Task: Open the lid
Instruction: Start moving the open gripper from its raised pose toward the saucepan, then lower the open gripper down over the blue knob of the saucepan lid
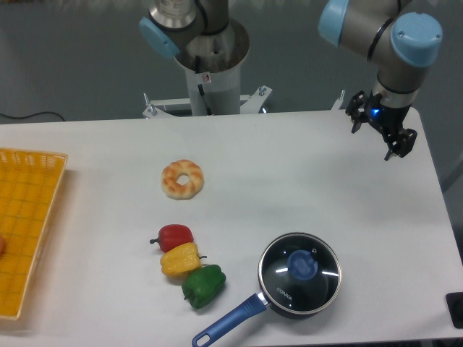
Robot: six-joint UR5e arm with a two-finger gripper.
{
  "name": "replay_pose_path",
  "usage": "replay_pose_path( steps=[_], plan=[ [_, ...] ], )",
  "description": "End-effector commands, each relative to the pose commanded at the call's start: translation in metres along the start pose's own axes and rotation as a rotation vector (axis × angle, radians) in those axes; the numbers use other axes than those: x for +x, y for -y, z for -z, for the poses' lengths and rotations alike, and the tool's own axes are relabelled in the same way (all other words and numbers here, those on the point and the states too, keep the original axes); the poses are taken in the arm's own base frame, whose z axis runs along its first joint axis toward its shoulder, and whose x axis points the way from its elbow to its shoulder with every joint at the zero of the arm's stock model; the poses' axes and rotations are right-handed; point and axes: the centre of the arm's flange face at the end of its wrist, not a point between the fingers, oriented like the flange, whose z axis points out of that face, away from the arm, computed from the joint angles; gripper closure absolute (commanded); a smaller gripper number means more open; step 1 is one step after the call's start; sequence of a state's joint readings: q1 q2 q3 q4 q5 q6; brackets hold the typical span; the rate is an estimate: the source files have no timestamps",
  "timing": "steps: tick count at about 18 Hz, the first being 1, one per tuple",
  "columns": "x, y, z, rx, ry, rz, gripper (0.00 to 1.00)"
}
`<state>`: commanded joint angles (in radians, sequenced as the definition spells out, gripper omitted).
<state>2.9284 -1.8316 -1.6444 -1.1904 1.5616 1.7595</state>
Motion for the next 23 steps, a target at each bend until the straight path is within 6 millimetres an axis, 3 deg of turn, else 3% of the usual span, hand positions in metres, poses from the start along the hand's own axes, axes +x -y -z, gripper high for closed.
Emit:
replay_pose_path(
  steps=[6, 13, 17, 23],
  plan=[
    [0.000, 0.002, -0.001, 0.000, -0.002, -0.002, 0.00],
    [0.005, 0.004, -0.016, 0.012, -0.021, 0.036, 0.00],
    [-0.010, 0.027, -0.021, 0.004, 0.012, 0.074, 0.00],
    [-0.039, 0.082, -0.022, 0.007, 0.039, -0.014, 0.00]
  ],
)
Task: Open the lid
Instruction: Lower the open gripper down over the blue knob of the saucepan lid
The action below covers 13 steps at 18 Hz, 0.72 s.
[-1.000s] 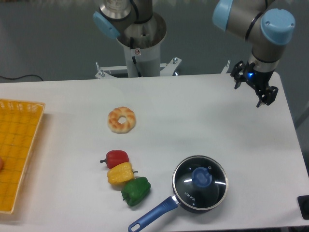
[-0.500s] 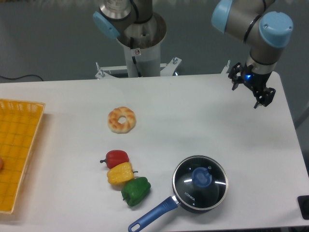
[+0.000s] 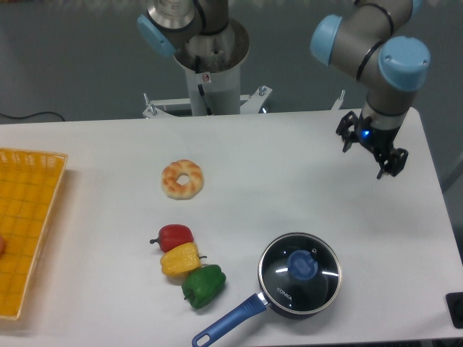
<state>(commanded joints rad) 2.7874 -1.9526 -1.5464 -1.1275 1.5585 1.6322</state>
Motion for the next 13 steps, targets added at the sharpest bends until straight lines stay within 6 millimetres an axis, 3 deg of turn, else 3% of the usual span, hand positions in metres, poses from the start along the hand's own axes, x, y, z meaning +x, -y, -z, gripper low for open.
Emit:
replay_pose_path(
  steps=[13],
  plan=[
    [-0.025, 0.070, -0.018, 0.008, 0.012, -0.103, 0.00]
  ],
)
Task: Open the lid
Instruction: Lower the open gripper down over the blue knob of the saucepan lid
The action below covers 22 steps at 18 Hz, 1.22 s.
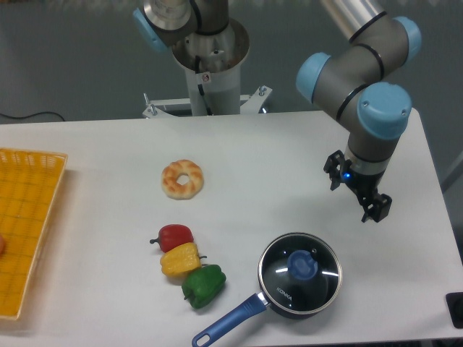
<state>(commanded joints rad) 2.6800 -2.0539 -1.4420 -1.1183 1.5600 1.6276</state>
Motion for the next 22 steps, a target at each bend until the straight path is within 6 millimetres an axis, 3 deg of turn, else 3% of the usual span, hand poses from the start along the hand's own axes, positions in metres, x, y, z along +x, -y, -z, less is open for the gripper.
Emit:
replay_pose_path(
  steps=[6, 13, 22],
  plan=[
    [-0.018, 0.023, 0.004, 0.000, 0.030, 0.044, 0.00],
    [-0.023, 0.054, -0.004, -0.076, 0.032, 0.075, 0.00],
    [-0.029, 0.071, -0.010, -0.045, 0.012, 0.057, 0.00]
  ],
)
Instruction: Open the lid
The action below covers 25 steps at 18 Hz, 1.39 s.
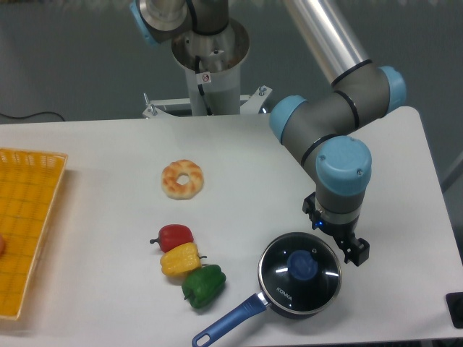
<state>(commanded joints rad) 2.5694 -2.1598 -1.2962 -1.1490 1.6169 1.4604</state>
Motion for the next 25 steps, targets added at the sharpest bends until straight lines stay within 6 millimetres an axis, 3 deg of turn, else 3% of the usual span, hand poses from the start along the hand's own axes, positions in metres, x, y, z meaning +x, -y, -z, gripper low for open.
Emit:
replay_pose_path(
  steps=[6, 25],
  plan=[
    [-0.005, 0.007, 0.001, 0.036, -0.040, 0.079, 0.00],
    [-0.003, 0.026, -0.007, 0.049, -0.061, 0.056, 0.00]
  ],
)
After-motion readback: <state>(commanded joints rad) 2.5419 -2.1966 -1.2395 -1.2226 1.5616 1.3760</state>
